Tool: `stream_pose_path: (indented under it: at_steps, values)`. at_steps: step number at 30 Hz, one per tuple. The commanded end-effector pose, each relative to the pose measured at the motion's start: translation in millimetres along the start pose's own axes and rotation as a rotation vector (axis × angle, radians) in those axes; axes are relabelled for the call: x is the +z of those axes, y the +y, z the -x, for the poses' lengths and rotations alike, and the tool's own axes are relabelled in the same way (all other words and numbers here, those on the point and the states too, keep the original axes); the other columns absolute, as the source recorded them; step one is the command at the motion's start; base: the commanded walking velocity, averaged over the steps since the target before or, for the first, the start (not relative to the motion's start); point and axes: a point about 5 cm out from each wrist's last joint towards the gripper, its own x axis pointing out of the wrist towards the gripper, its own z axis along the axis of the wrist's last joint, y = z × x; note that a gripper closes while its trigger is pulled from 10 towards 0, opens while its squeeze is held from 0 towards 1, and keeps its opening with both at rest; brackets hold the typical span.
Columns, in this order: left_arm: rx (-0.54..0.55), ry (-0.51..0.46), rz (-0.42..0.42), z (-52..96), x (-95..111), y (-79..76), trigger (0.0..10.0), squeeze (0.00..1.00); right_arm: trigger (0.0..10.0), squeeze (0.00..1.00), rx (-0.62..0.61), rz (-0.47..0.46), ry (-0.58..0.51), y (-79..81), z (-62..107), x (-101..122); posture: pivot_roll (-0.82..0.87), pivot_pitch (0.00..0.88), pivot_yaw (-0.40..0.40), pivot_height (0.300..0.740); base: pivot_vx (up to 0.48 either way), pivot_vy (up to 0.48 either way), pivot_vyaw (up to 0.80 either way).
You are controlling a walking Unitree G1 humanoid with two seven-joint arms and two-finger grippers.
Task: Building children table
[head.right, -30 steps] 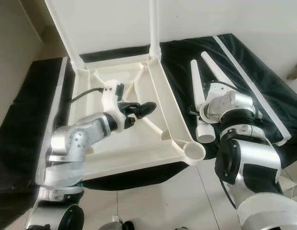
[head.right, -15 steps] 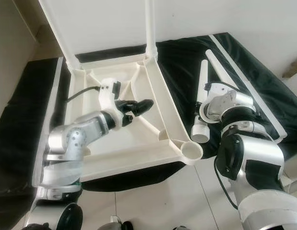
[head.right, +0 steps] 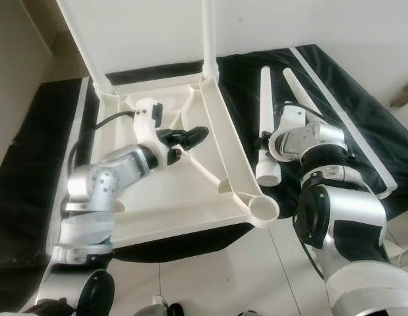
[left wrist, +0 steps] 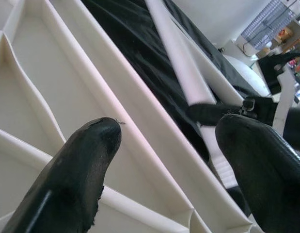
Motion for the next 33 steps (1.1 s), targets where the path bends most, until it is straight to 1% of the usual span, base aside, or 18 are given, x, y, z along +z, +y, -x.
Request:
stream_pose_path:
  at_steps: [1, 2, 4, 5, 7, 8, 10, 11, 12, 14, 15, 16, 19, 24, 25, 28, 29, 33]
  values:
    - [-0.003, -0.014, 0.005, -2.6, 2, -1.1, 10.0, 0.0, 10.0, 0.0, -0.003, 0.033, -0.138, -5.0, 4.4, 12, -0.01, 0.01, 0.042, 0.74, 0.0, 0.0, 0.0]
    - [-0.003, -0.014, 0.005, -2.6, 2, -1.1, 10.0, 0.0, 10.0, 0.0, -0.003, 0.033, -0.138, -5.0, 4.4, 12, -0.01, 0.01, 0.042, 0.74, 0.0, 0.0, 0.0]
    - [-0.003, -0.03, 0.005, -3.7, 3, -1.4, 10.0, 0.0, 10.0, 0.0, 0.02, 0.062, -0.316, -9.4, 11.0, 16, -0.01, 0.0, 0.039, 0.74, 0.0, 0.0, 0.0]
    - [0.004, -0.036, 0.004, -3.9, 3, 0.0, 10.0, 0.0, 10.0, 0.0, 0.032, 0.049, -0.364, -10.7, 13.0, 12, -0.01, 0.0, 0.038, 0.74, 0.0, 0.0, 0.0]
    - [0.01, -0.039, 0.003, -4.2, 3, 1.3, 10.0, 0.0, 10.0, 0.0, 0.04, 0.036, -0.384, -11.8, 14.1, 9, -0.01, 0.0, 0.038, 0.74, 0.0, 0.0, 0.0]
    - [0.025, -0.039, 0.001, -4.6, 3, 3.8, 10.0, 0.0, 10.0, 0.0, 0.087, 0.02, -0.413, -10.2, 16.1, 2, -0.01, 0.0, 0.038, 0.74, 0.0, 0.0, 0.0]
    - [0.058, -0.028, 0.009, -5.1, 2, 10.2, 10.0, 0.0, 10.0, 0.0, 0.204, -0.052, -0.356, -4.6, 16.1, -13, -0.01, 0.0, 0.041, 0.74, 0.0, 0.0, 0.0]
    - [0.058, -0.028, 0.009, -5.1, 2, 10.2, 10.0, 0.0, 10.0, 0.0, 0.204, -0.052, -0.356, -4.6, 16.1, -13, -0.01, 0.0, 0.041, 0.74, 0.0, 0.0, 0.0]
    - [0.078, -0.021, 0.02, -5.7, 2, 15.1, 10.0, 0.0, 10.0, 0.0, 0.291, -0.092, -0.389, 0.8, 19.7, -16, -0.02, 0.0, 0.047, 0.74, 0.0, 0.0, 0.0]
    - [0.116, -0.018, 0.036, -7.1, 4, 23.7, 10.0, 0.0, 10.0, 0.0, 0.347, -0.145, -0.438, 4.3, 24.0, -19, -0.02, 0.0, 0.049, 0.74, 0.0, 0.0, 0.0]
    - [0.154, -0.034, 0.048, -7.6, 8, 30.7, 10.0, 0.0, 10.0, 0.0, 0.338, -0.12, -0.488, 5.8, 28.0, -22, -0.02, 0.0, 0.053, 0.74, 0.0, 0.0, 0.0]
    - [0.154, -0.034, 0.048, -7.6, 8, 30.7, 10.0, 0.0, 10.0, 0.0, 0.338, -0.12, -0.488, 5.8, 28.0, -22, -0.02, 0.0, 0.053, 0.74, 0.0, 0.0, 0.0]
    - [0.257, -0.053, 0.071, -8.5, 13, 46.6, 10.0, 0.0, 10.0, 0.0, 0.322, -0.033, -0.578, 12.0, 36.2, -31, -0.03, 0.0, 0.057, 0.74, 0.0, 0.0, 0.0]
    - [0.334, -0.045, 0.054, -11.0, 16, 57.6, 10.0, 0.0, 10.0, 0.0, 0.355, 0.017, -0.651, 20.4, 47.5, -34, -0.04, 0.0, 0.067, 0.74, 0.0, 0.0, 0.0]
    - [0.345, -0.044, 0.046, -11.8, 17, 59.2, 10.0, 0.0, 0.0, 0.0, 0.365, 0.019, -0.663, 21.7, 50.1, -35, -0.04, 0.0, 0.071, 0.74, 0.0, 0.0, 0.0]
    - [0.358, -0.059, 0.044, -18.4, 27, 60.1, 10.0, 0.0, 0.5, 0.0, 0.401, 0.044, -0.682, 29.2, 57.4, -38, -0.04, 0.0, 0.075, 0.74, 0.0, 0.0, 0.0]
    - [0.367, -0.07, 0.043, -21.8, 32, 60.5, 10.0, 0.0, 10.0, 0.0, 0.41, 0.056, -0.672, 32.6, 58.1, -41, -0.04, 0.0, 0.075, 0.74, 0.0, 0.0, 0.0]
    - [0.378, -0.091, 0.016, -27.2, 42, 60.2, 10.0, 0.0, 10.0, 0.0, 0.411, 0.07, -0.67, 37.8, 58.2, -46, -0.05, 0.0, 0.076, 0.74, 0.0, 0.0, 0.0]
